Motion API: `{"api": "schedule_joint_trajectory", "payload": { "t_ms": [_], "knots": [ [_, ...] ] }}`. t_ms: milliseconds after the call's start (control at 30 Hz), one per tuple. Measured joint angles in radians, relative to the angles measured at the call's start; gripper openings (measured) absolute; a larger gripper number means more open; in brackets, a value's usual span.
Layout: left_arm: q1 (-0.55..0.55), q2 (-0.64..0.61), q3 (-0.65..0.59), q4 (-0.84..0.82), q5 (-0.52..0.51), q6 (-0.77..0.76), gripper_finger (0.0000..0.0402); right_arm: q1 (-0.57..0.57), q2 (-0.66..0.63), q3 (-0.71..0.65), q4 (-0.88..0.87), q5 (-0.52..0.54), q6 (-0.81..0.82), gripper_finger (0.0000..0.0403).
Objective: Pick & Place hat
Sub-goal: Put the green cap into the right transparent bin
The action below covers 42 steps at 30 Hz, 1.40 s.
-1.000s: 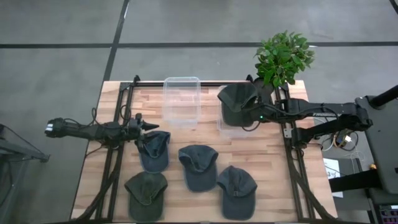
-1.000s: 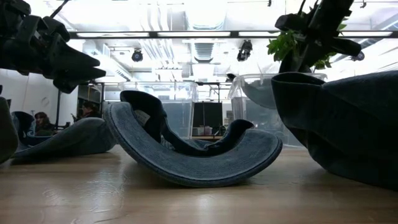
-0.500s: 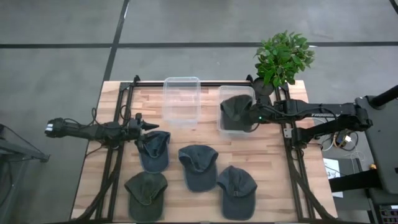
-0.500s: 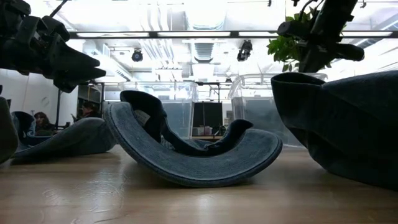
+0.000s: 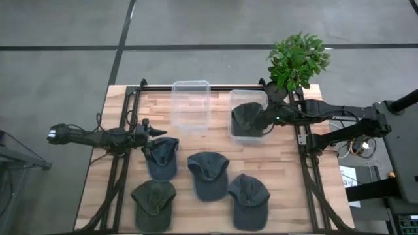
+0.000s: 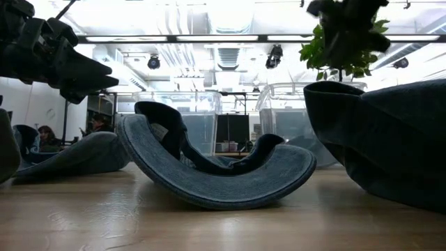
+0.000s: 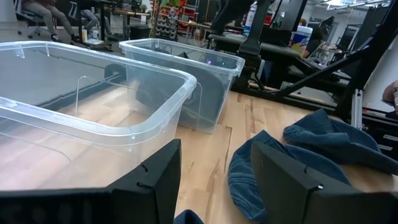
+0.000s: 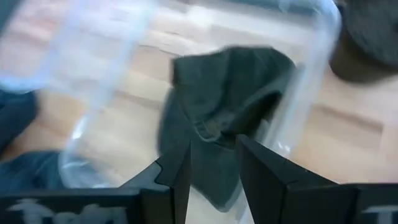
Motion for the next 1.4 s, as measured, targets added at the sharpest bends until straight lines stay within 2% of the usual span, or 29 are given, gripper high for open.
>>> {"api": "schedule_joint_trajectory", "payload": {
  "t_ms": [167, 233, 467, 633, 733, 933, 1100, 1400],
  "knots": [
    [0.0, 0.0, 0.0, 0.001, 0.009, 0.001, 0.0187, 0.09, -0.006, 0.069, 0.003, 0.005, -0.168, 0.0111],
    [0.0, 0.0, 0.0, 0.002, 0.036, 0.003, 0.0187, 0.13, -0.023, 0.072, 0.0, 0.026, -0.186, 0.0106],
    [0.0, 0.0, 0.0, 0.025, 0.202, 0.057, 0.0187, 0.269, -0.165, -0.004, -0.003, 0.141, -0.158, 0.0091],
    [0.0, 0.0, 0.001, 0.106, 0.209, 0.072, 0.0187, 0.373, -0.295, -0.092, -0.001, 0.206, -0.093, 0.0083],
    [0.0, 0.008, 0.036, 0.093, 0.21, 0.109, 0.0187, 0.436, -0.359, -0.149, 0.015, 0.272, -0.051, 0.0079],
    [0.0, 0.082, 0.2, -0.043, 0.21, 0.167, 0.0187, 0.527, -0.436, -0.266, 0.142, 0.375, -0.063, 0.0075],
    [-0.001, 0.216, 0.371, -0.179, 0.237, 0.16, 0.0187, 0.554, -0.465, -0.346, 0.254, 0.4, -0.085, 0.0078],
    [-0.063, 0.545, 0.752, -0.579, 0.494, -0.003, 0.0187, 0.563, -0.469, -0.387, 0.311, 0.404, -0.088, 0.0086]
  ]
}}
